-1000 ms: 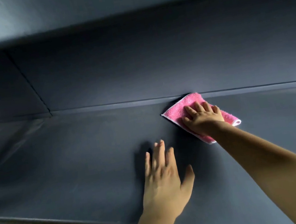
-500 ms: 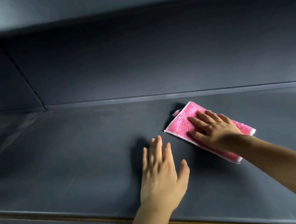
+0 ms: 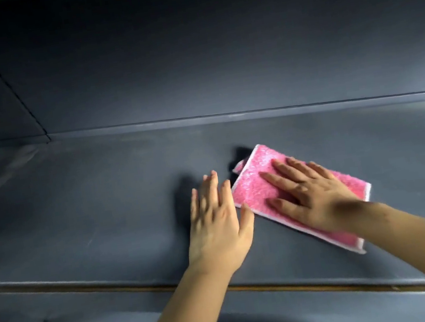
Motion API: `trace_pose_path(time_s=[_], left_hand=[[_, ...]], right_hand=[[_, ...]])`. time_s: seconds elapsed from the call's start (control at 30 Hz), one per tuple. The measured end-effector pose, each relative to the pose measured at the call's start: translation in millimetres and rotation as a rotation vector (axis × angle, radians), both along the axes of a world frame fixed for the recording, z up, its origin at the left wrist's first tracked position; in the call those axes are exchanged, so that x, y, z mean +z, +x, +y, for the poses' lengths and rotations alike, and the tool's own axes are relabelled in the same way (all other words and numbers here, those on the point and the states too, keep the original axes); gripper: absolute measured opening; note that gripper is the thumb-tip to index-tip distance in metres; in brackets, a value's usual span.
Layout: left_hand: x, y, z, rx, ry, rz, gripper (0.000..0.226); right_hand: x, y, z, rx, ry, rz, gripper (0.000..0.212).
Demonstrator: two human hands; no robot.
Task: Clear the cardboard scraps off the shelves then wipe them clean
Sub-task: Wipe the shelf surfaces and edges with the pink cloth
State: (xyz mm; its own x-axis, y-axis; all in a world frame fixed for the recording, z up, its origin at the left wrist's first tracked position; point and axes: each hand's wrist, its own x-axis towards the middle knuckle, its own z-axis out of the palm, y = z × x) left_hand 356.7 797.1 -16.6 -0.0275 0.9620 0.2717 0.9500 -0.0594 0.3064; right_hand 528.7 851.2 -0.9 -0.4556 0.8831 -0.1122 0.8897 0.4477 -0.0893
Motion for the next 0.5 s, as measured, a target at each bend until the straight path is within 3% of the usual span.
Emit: trace_pose_path(time_s=[0.03, 0.1, 0.17, 0.3, 0.37, 0.43, 0.5], left_hand=[[-1, 2, 1, -0.005, -0.002, 0.029, 0.071], [-3, 2, 1, -0.005, -0.004, 0.042, 0.061], [-2, 1, -1, -0.021, -0.007, -0.008, 0.067], [2, -3, -1, -0.021, -0.004, -0.062, 0.091], [4, -6, -1, 0.002, -0.034, -0.094, 0.094], [8, -13, -1, 0.037, -0.027, -0.134, 0.085], [10, -24, -1, 0.085, -0.043, -0.152, 0.055]], right_hand=[[0, 17, 0, -0.058, 0.0, -0.016, 0.109], [2, 35, 0, -0.186, -0.012, -0.013, 0.092], [4, 31, -7, -0.265, -0.007, -0.004, 0.074], [-2, -23, -51, -0.185, 0.034, 0.061, 0.091], [-3, -54, -68, -0.115, -0.004, 0.108, 0.084], [-3, -78, -69, -0.095, -0.036, 0.123, 0.068], [-2, -93, -63, -0.109, -0.065, 0.142, 0.061]])
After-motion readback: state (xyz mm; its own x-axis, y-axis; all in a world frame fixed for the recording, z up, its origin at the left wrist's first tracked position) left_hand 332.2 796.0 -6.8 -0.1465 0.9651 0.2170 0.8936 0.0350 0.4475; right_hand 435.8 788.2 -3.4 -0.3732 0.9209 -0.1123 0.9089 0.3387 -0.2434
